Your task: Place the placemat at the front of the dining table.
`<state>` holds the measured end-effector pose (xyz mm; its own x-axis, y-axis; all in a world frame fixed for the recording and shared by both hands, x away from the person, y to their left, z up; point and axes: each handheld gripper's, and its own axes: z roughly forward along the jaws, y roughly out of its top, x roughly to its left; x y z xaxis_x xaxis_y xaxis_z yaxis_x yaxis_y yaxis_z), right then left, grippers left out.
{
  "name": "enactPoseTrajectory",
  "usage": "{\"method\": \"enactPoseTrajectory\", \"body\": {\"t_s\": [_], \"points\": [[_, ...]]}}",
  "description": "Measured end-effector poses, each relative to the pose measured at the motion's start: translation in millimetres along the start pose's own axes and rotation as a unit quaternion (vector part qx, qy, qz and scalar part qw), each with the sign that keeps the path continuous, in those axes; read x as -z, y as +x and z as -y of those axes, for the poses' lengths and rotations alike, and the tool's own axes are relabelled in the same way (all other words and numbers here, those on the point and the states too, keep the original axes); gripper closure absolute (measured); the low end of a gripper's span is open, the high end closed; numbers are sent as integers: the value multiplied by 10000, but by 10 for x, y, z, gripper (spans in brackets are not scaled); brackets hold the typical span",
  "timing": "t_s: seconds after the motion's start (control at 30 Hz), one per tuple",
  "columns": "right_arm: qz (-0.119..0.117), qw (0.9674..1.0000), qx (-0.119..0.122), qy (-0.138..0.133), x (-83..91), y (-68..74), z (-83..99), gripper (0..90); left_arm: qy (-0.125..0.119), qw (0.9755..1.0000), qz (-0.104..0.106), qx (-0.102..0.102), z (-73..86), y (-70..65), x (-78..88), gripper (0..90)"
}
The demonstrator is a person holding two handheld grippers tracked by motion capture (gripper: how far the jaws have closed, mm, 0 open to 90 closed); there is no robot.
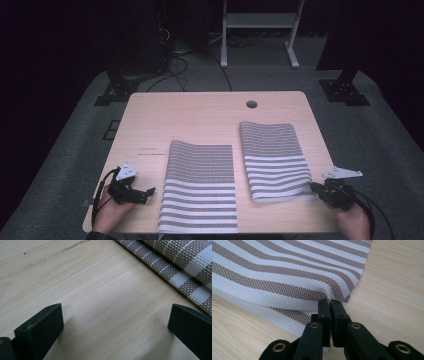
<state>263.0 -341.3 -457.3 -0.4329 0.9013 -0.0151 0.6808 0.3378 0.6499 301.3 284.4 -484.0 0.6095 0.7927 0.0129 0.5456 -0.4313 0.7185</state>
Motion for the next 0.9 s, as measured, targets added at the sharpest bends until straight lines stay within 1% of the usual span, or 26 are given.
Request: {"method": "enactPoseTrajectory", "body": {"t_s": [0.1,0.3,0.33,0.37,0.4,0.63,0.83,0.9], "points": [[-16,9999,43,-89,33,16,-23,876,-1,10000,0,1,0,0,0,0],[-40,9998,51,-207,66,21,-60,876,0,10000,0,1,0,0,0,0],[-55,9996,48,-283,77,18,-77,877,0,10000,1,1,0,0,0,0],[-55,9996,48,-283,77,18,-77,877,0,10000,1,1,0,0,0,0],[-81,9993,48,-349,88,22,-97,877,0,10000,0,0,0,0,0,0],[-121,9982,107,-581,110,35,-197,878,-1,10000,0,2,0,0,0,0],[-153,9975,146,-675,107,36,-273,878,-1,10000,1,2,0,0,0,0],[-200,9973,175,-689,87,45,-314,878,0,10000,0,1,0,0,0,0]]}}
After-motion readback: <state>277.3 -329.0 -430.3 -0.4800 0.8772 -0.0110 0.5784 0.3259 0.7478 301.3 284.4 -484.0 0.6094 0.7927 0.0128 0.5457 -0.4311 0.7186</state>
